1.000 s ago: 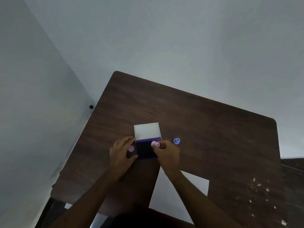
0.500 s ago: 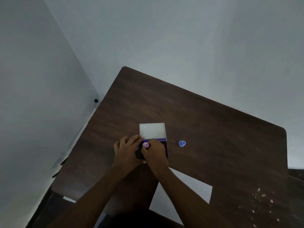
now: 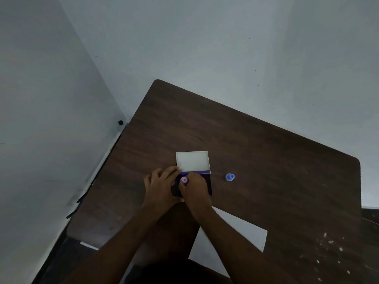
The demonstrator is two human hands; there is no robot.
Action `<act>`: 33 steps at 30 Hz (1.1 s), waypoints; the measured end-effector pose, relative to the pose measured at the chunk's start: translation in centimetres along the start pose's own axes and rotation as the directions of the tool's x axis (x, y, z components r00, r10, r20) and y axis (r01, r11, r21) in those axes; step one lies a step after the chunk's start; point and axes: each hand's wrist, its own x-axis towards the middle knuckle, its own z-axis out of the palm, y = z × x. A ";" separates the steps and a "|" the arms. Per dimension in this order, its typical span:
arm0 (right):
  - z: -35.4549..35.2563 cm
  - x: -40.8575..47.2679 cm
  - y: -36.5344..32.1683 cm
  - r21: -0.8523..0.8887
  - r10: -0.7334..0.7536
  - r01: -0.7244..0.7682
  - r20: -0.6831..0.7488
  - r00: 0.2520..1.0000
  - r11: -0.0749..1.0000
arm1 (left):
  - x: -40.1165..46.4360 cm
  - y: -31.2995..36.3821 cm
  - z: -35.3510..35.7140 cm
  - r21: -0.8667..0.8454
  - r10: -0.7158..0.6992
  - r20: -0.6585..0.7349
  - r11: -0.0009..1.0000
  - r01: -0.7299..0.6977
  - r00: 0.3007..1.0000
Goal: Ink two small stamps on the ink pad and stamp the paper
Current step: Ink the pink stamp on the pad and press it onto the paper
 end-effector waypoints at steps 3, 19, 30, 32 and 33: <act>0.1 0.1 0.0 0.030 0.013 -0.012 -0.011 1.000 0.999 | 0.0 0.0 -0.1 -0.003 0.002 -0.004 1.000 -0.002 1.000; -0.3 1.2 -0.5 -0.058 0.055 -0.048 0.125 0.991 0.997 | 0.0 -0.1 0.0 0.005 -0.001 0.006 1.000 0.001 1.000; 1.1 0.7 0.6 0.146 0.019 -0.007 -0.080 0.997 0.989 | -0.5 0.8 -0.6 0.082 0.001 0.027 0.997 -0.004 1.000; 1.2 -0.9 1.7 0.234 -0.067 0.125 -0.242 0.968 0.964 | -0.6 1.0 -0.7 0.119 0.024 0.041 0.992 -0.029 0.999; 1.4 -2.0 2.4 0.323 -0.066 0.178 -0.331 0.941 0.930 | -0.8 1.0 -0.9 0.128 0.029 0.035 0.991 -0.033 0.999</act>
